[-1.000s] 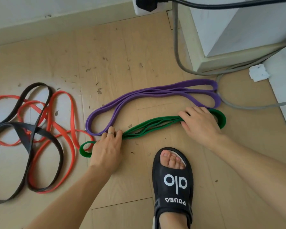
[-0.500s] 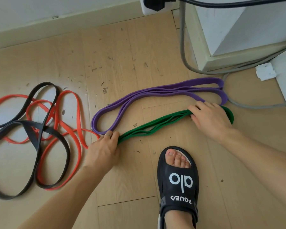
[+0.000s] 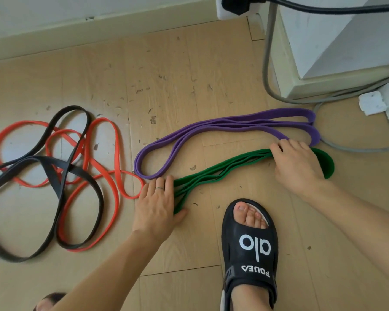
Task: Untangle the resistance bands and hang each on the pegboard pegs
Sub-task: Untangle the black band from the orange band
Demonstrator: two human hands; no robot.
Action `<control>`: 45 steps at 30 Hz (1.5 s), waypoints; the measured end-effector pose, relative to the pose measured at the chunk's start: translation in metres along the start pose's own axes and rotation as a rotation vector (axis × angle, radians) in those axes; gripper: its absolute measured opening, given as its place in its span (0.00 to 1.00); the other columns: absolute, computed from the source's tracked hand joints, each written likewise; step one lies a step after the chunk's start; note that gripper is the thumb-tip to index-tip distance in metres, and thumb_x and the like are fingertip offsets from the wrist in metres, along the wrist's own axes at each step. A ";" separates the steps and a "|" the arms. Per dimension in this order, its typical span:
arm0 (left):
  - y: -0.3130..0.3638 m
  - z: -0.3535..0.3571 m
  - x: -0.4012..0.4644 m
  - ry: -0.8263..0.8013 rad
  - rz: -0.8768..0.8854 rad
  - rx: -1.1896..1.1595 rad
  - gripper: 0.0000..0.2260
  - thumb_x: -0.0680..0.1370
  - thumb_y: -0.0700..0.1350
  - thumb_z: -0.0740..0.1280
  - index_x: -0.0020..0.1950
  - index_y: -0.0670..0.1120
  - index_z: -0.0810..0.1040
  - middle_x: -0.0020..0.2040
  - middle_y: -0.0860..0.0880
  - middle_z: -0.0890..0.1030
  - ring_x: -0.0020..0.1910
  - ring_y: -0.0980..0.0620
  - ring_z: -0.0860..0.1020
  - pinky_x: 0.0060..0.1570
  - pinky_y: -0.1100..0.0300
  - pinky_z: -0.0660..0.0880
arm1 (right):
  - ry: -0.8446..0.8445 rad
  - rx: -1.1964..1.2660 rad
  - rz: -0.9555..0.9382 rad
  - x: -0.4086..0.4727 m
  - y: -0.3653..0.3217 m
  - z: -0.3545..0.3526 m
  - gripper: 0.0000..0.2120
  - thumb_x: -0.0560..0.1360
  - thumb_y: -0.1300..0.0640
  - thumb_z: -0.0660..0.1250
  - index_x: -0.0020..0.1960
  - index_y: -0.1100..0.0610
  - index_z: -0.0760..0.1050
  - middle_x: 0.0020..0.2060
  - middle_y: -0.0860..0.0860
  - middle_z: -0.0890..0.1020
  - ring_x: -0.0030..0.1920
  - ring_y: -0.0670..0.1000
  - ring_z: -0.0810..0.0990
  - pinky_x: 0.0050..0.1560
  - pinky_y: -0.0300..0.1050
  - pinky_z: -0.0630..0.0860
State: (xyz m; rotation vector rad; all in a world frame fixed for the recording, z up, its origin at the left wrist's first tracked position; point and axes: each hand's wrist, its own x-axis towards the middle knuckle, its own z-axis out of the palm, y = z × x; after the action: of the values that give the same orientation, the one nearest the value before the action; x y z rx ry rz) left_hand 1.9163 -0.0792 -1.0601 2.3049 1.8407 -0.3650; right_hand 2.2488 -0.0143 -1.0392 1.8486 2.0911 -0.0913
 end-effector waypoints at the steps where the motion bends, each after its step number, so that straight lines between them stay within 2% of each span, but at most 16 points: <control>1: -0.001 -0.004 -0.002 0.008 0.005 -0.014 0.42 0.71 0.69 0.68 0.75 0.41 0.68 0.63 0.43 0.77 0.63 0.42 0.77 0.65 0.47 0.75 | -0.002 0.007 -0.009 -0.001 -0.005 -0.003 0.24 0.73 0.60 0.72 0.67 0.57 0.71 0.59 0.55 0.79 0.61 0.57 0.77 0.65 0.51 0.73; 4: -0.015 -0.020 -0.010 0.060 0.031 -0.066 0.38 0.76 0.70 0.61 0.74 0.43 0.69 0.63 0.46 0.76 0.62 0.45 0.77 0.63 0.50 0.76 | 0.007 0.087 -0.111 -0.002 -0.035 -0.018 0.32 0.70 0.63 0.73 0.72 0.58 0.68 0.63 0.57 0.77 0.66 0.58 0.74 0.70 0.53 0.70; 7: -0.047 -0.034 -0.020 0.154 0.010 -0.173 0.19 0.81 0.59 0.61 0.62 0.46 0.73 0.53 0.50 0.76 0.49 0.48 0.78 0.49 0.55 0.76 | 0.045 0.221 -0.235 0.001 -0.083 -0.040 0.29 0.72 0.65 0.70 0.71 0.57 0.69 0.62 0.55 0.77 0.63 0.57 0.74 0.68 0.52 0.70; 9: -0.077 -0.033 -0.026 0.162 -0.089 -0.202 0.13 0.80 0.54 0.64 0.57 0.46 0.73 0.51 0.48 0.77 0.46 0.45 0.79 0.45 0.54 0.75 | 0.062 0.333 -0.313 0.006 -0.122 -0.056 0.26 0.74 0.65 0.67 0.71 0.57 0.70 0.62 0.55 0.76 0.64 0.57 0.73 0.68 0.52 0.69; 12: -0.124 -0.018 -0.035 0.064 -0.281 -0.202 0.14 0.79 0.54 0.66 0.55 0.44 0.72 0.52 0.44 0.78 0.49 0.42 0.80 0.45 0.50 0.76 | 0.065 0.420 -0.461 0.013 -0.186 -0.077 0.24 0.76 0.65 0.64 0.70 0.56 0.69 0.63 0.53 0.76 0.65 0.56 0.72 0.69 0.51 0.69; 16: -0.157 0.003 -0.048 -0.222 -0.461 -0.198 0.15 0.80 0.59 0.62 0.50 0.47 0.68 0.52 0.47 0.77 0.51 0.42 0.80 0.45 0.50 0.75 | 0.063 0.432 -0.634 0.017 -0.254 -0.093 0.21 0.77 0.63 0.64 0.69 0.56 0.71 0.59 0.54 0.77 0.62 0.57 0.74 0.65 0.53 0.72; 19: -0.167 0.014 -0.057 -0.311 -0.434 -0.254 0.07 0.83 0.51 0.59 0.50 0.48 0.66 0.53 0.47 0.77 0.50 0.42 0.80 0.46 0.49 0.77 | 0.006 0.390 -0.709 0.015 -0.286 -0.095 0.19 0.78 0.61 0.62 0.69 0.56 0.71 0.60 0.54 0.77 0.62 0.57 0.73 0.64 0.53 0.71; 23: -0.182 -0.006 -0.057 -0.175 -0.394 -0.360 0.05 0.82 0.46 0.58 0.48 0.47 0.66 0.41 0.48 0.74 0.43 0.40 0.79 0.42 0.48 0.76 | -0.160 0.425 -0.710 0.017 -0.307 -0.104 0.25 0.78 0.61 0.61 0.75 0.52 0.68 0.65 0.53 0.75 0.67 0.56 0.73 0.67 0.52 0.70; 26: -0.191 -0.057 -0.058 -0.149 -0.374 -0.469 0.07 0.81 0.48 0.61 0.55 0.46 0.71 0.43 0.45 0.77 0.42 0.41 0.77 0.40 0.52 0.71 | -0.286 0.528 -0.694 0.020 -0.312 -0.138 0.33 0.75 0.61 0.65 0.78 0.46 0.63 0.70 0.50 0.73 0.69 0.55 0.73 0.66 0.53 0.74; 30: -0.208 -0.141 -0.074 -0.078 -0.322 -0.681 0.07 0.79 0.50 0.63 0.44 0.49 0.76 0.39 0.48 0.78 0.39 0.49 0.78 0.36 0.56 0.68 | -0.203 0.523 -0.774 0.016 -0.318 -0.219 0.40 0.72 0.64 0.66 0.80 0.44 0.60 0.72 0.48 0.71 0.70 0.52 0.72 0.64 0.46 0.73; 32: -0.213 -0.186 -0.088 0.016 -0.319 -0.810 0.09 0.77 0.50 0.62 0.38 0.49 0.75 0.33 0.51 0.75 0.32 0.55 0.74 0.32 0.60 0.66 | -0.183 0.537 -0.825 0.007 -0.322 -0.262 0.38 0.72 0.64 0.67 0.80 0.47 0.63 0.70 0.49 0.73 0.66 0.49 0.72 0.61 0.37 0.70; 35: -0.218 -0.252 -0.118 0.117 -0.264 -0.894 0.12 0.76 0.47 0.61 0.44 0.41 0.79 0.31 0.52 0.71 0.31 0.52 0.69 0.33 0.57 0.64 | -0.125 0.576 -0.873 -0.017 -0.326 -0.323 0.31 0.71 0.65 0.69 0.73 0.49 0.70 0.62 0.46 0.77 0.53 0.44 0.76 0.46 0.25 0.68; 36: -0.217 -0.274 -0.132 0.147 -0.229 -0.902 0.13 0.74 0.48 0.61 0.45 0.41 0.80 0.30 0.53 0.70 0.31 0.52 0.67 0.33 0.56 0.64 | -0.095 0.592 -0.865 -0.026 -0.326 -0.342 0.27 0.72 0.64 0.70 0.69 0.50 0.73 0.59 0.47 0.79 0.49 0.44 0.77 0.45 0.27 0.71; 39: -0.211 -0.332 -0.175 0.263 -0.130 -0.968 0.09 0.70 0.47 0.59 0.39 0.47 0.79 0.27 0.56 0.68 0.29 0.54 0.66 0.31 0.58 0.63 | 0.003 0.613 -0.850 -0.059 -0.326 -0.396 0.16 0.71 0.58 0.71 0.59 0.54 0.77 0.50 0.51 0.82 0.47 0.51 0.80 0.50 0.50 0.79; 42: -0.201 -0.370 -0.214 0.403 -0.018 -1.045 0.06 0.72 0.45 0.62 0.42 0.44 0.75 0.33 0.51 0.71 0.33 0.53 0.69 0.35 0.58 0.66 | 0.146 0.722 -0.825 -0.094 -0.321 -0.437 0.06 0.75 0.59 0.67 0.51 0.52 0.78 0.44 0.49 0.82 0.46 0.52 0.81 0.45 0.48 0.76; 45: -0.190 -0.378 -0.240 0.497 0.018 -1.087 0.11 0.72 0.47 0.67 0.51 0.46 0.72 0.43 0.49 0.77 0.41 0.52 0.76 0.45 0.59 0.74 | 0.245 0.917 -0.708 -0.130 -0.308 -0.462 0.10 0.75 0.67 0.61 0.48 0.55 0.76 0.41 0.54 0.81 0.39 0.54 0.83 0.35 0.46 0.80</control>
State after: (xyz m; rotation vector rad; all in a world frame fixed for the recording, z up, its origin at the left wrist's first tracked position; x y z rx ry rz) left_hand 1.7131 -0.1539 -0.6241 1.6519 1.5389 1.0398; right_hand 1.8620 -0.0566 -0.6224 1.3886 3.1042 -1.2194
